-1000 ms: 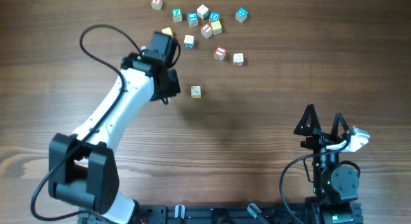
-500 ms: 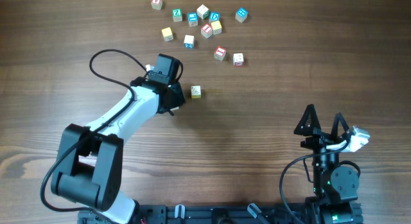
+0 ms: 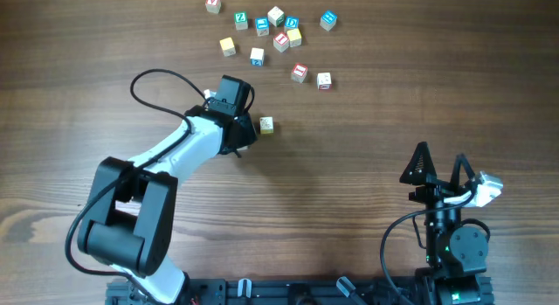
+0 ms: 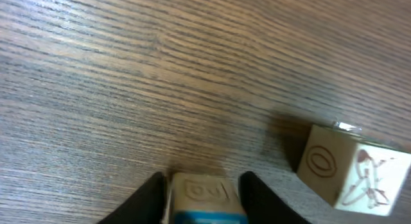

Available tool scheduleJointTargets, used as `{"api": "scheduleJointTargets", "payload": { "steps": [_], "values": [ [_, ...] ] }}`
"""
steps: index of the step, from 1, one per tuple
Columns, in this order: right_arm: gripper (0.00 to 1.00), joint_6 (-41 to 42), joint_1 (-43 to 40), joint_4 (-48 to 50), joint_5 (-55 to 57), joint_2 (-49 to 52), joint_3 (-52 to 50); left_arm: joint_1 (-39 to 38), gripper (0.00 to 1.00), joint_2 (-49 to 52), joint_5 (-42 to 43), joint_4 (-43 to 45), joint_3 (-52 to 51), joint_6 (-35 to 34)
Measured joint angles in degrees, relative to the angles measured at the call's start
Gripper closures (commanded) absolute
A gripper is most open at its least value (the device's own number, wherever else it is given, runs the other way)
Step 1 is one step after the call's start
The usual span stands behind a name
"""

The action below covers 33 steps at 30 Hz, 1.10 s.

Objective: Form a circle

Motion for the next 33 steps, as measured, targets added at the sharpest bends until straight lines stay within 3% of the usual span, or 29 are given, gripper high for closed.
{"api": "scheduleJointTargets", "payload": {
  "steps": [3,6,8,12,14,16,18,22,26,33],
  "values": [
    [0.00,0.00,0.00,0.00,0.00,0.00,0.00,0.00,0.39,0.39,0.00,0.04,0.00,-0.15],
    [0.00,0.00,0.00,0.00,0.00,0.00,0.00,0.00,0.62,0.42,0.00,0.04,0.00,0.09],
    [0.00,0.00,0.00,0.00,0.00,0.00,0.00,0.00,0.71,0.42,0.04,0.07,0.00,0.07],
    [0.00,0.00,0.00,0.00,-0.02,0.00,0.00,0.00,0.70,0.44,0.00,0.61,0.00,-0.15],
    [0.00,0.00,0.00,0.00,-0.02,0.00,0.00,0.00,0.66,0.44,-0.02,0.61,0.00,-1.14],
    [0.00,0.00,0.00,0.00,0.00,0.00,0.00,0.00,0.54,0.44,-0.02,0.48,0.00,-2.99],
    [0.00,0.00,0.00,0.00,0.00,0.00,0.00,0.00,0.51,0.44,-0.02,0.26,0.00,-5.18],
    [0.00,0.00,0.00,0.00,-0.02,0.00,0.00,0.00,0.61,0.44,0.02,0.61,0.00,-8.15],
    [0.00,0.00,0.00,0.00,0.00,0.00,0.00,0.00,0.50,0.44,-0.04,1.70,0.00,-9.33],
    [0.00,0.00,0.00,0.00,0.00,0.00,0.00,1.75,0.50,0.44,-0.26,1.73,0.96,-9.11]
  ]
}}
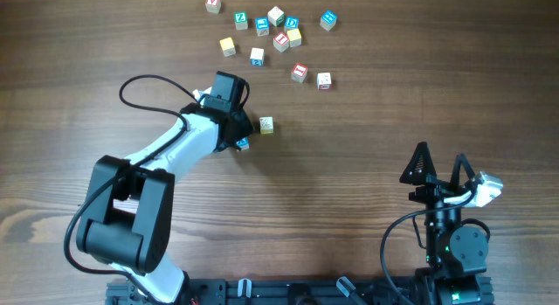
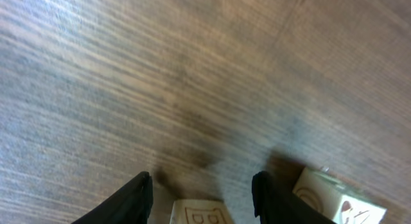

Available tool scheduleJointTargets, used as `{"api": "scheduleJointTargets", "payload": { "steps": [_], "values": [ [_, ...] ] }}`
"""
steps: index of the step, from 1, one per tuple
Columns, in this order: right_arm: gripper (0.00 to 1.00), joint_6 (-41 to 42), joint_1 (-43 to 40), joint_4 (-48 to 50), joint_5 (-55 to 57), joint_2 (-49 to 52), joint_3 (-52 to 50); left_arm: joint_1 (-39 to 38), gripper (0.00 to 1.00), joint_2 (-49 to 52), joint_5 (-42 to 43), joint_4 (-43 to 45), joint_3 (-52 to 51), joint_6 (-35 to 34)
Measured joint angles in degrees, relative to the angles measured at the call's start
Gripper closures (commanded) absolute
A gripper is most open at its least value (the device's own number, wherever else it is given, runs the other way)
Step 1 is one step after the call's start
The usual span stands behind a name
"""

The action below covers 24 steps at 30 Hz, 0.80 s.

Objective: Form a circle

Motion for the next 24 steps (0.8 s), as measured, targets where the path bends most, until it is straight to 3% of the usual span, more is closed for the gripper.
{"api": "scheduleJointTargets", "payload": {
  "steps": [5,7,14,24],
  "values": [
    [0.00,0.00,0.00,0.00,0.00,0.00,0.00,2.23,0.87,-1.07,-0.48,0.66,1.60,1.29],
    [0.00,0.00,0.00,0.00,0.00,0.00,0.00,3.48,0.96,-1.53,-0.68,-0.04,2.10,1.31],
    [0.00,0.00,0.00,0.00,0.00,0.00,0.00,3.67,0.95,-1.73,-0.55,-8.15,2.32,1.73],
    [0.00,0.00,0.00,0.00,-0.02,0.00,0.00,-1.16,0.93,-1.73,0.24,-7.72,0.00,1.75]
  ]
}}
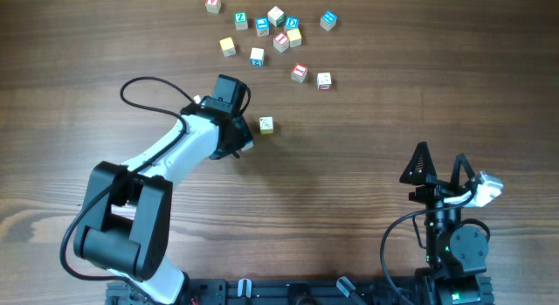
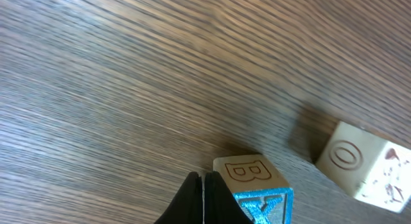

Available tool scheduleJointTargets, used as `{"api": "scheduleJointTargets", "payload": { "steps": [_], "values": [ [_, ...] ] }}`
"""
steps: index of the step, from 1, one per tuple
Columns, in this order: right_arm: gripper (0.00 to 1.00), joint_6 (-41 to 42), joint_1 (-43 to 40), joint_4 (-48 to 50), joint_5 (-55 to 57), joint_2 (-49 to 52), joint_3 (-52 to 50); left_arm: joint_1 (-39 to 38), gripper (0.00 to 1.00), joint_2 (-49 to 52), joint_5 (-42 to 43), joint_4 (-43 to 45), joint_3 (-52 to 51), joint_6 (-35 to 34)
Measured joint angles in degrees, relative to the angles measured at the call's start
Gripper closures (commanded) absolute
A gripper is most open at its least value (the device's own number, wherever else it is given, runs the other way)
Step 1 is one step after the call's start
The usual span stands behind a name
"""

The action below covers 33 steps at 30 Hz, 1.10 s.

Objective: Form a circle

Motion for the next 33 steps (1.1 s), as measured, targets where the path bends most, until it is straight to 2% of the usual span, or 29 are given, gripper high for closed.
{"api": "scheduleJointTargets", "payload": {
  "steps": [11,18,22,33],
  "values": [
    [0.00,0.00,0.00,0.00,0.00,0.00,0.00,-0.87,0.92,0.00,0.24,3.41,-0.07,0.00],
    [0.00,0.00,0.00,0.00,0.02,0.00,0.00,-0.87,0.92,0.00,0.24,-1.46,-0.11,0.02],
    [0.00,0.00,0.00,0.00,0.02,0.00,0.00,-0.87,0.92,0.00,0.24,-1.46,-0.11,0.00],
    [0.00,0.00,0.00,0.00,0.00,0.00,0.00,-0.87,0.94,0.00,-5.22,11.91,-0.28,0.02]
  ]
}}
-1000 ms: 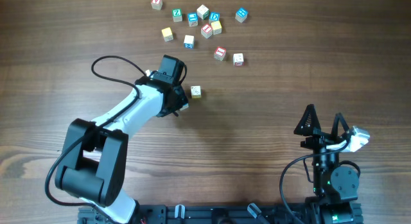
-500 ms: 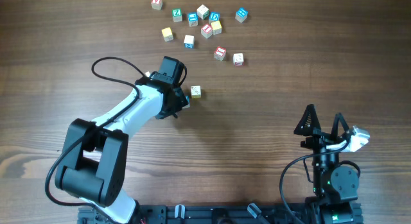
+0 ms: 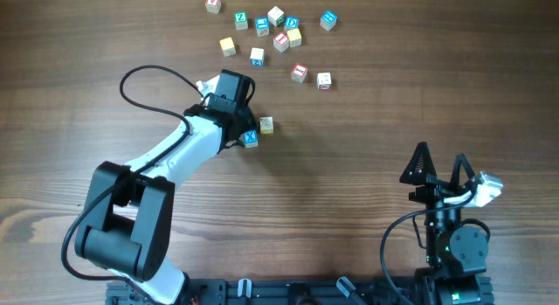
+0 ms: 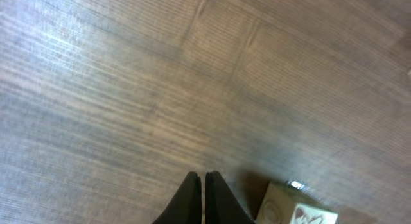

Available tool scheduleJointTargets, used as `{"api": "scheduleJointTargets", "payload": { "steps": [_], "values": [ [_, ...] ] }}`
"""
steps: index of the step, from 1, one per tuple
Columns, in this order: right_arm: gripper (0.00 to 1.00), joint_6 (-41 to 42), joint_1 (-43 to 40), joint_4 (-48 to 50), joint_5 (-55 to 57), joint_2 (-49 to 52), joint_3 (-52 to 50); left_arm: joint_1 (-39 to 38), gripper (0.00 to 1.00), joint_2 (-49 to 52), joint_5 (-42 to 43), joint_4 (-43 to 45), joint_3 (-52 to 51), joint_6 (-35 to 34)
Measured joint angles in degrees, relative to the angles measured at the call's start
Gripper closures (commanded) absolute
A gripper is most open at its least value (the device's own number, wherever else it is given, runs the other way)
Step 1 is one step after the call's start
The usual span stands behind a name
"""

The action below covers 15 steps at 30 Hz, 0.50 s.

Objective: Form a circle

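My left gripper (image 3: 245, 128) is shut with nothing between its fingers (image 4: 192, 189), low over the wood. A blue letter block (image 3: 251, 139) lies on the table right at its tip in the overhead view; the left wrist view does not show it. A cream block (image 3: 266, 125) with a ring mark sits just right of it, and shows as the cream block (image 4: 297, 210) at the bottom of the wrist view. Several more letter blocks (image 3: 281, 41) are scattered at the far side. My right gripper (image 3: 442, 168) stands open and parked at the front right.
The loose blocks at the back stretch from a red one (image 3: 213, 3) on the left to a blue one (image 3: 327, 20) on the right, with a red block (image 3: 300, 72) and a white block (image 3: 324, 80) nearest. The left arm's cable (image 3: 140, 78) loops over the table.
The shut left gripper has shifted a little up and right. The blue block, then beside the fingers in the wrist view, now lies closer to the cream block and is out of that view.
The left gripper first held the blue block low beside the cream block. Then it stood open with the block on the table between its fingers. Then it was shut beside the block, and now the block rests nearer the cream one. The right arm stayed parked.
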Motion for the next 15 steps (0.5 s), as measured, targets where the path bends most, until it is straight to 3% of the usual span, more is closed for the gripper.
{"api": "scheduleJointTargets", "payload": {
  "steps": [15],
  "values": [
    [0.00,0.00,0.00,0.00,0.02,0.00,0.00,0.00,0.91,0.00,3.96,-4.90,0.00,0.81]
  ]
}}
